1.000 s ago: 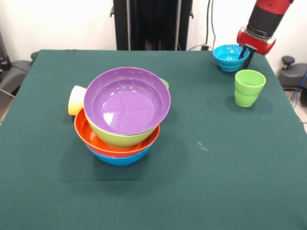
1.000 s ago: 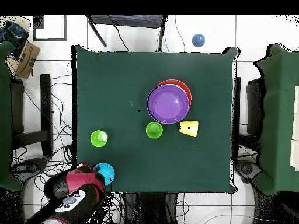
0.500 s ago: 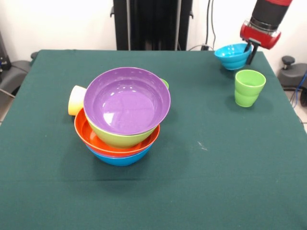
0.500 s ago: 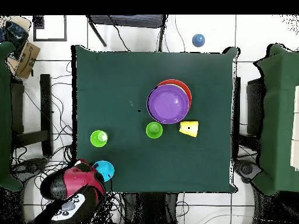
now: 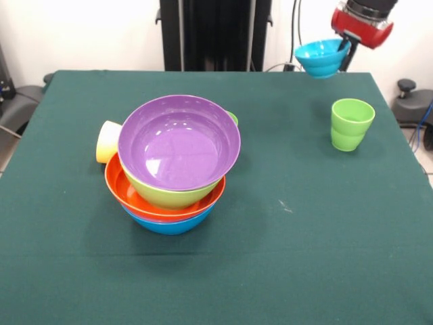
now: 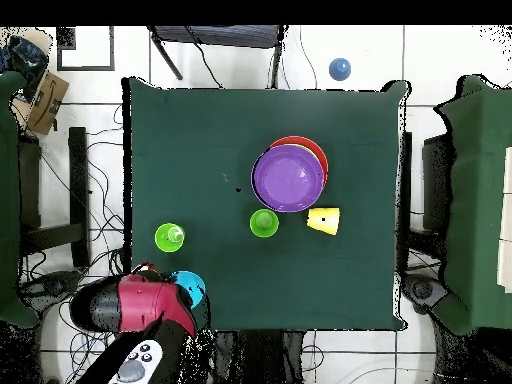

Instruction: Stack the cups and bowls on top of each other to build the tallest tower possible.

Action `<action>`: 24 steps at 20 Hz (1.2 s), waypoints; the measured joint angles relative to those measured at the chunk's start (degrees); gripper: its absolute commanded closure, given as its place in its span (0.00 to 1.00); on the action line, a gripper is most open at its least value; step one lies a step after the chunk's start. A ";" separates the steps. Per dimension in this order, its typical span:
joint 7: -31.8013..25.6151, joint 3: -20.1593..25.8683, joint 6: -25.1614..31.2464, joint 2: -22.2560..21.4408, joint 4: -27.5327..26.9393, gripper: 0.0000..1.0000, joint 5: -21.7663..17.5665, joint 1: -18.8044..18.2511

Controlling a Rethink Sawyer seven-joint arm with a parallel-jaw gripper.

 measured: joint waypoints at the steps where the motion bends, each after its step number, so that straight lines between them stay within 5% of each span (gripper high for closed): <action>1: 0.00 -0.46 2.08 -0.70 -0.64 1.00 -0.55 -0.59; 11: 0.00 -2.39 17.05 -2.78 -11.57 1.00 -4.83 -7.09; 24: 0.00 -1.90 26.86 -1.93 -27.88 1.00 -8.24 -16.39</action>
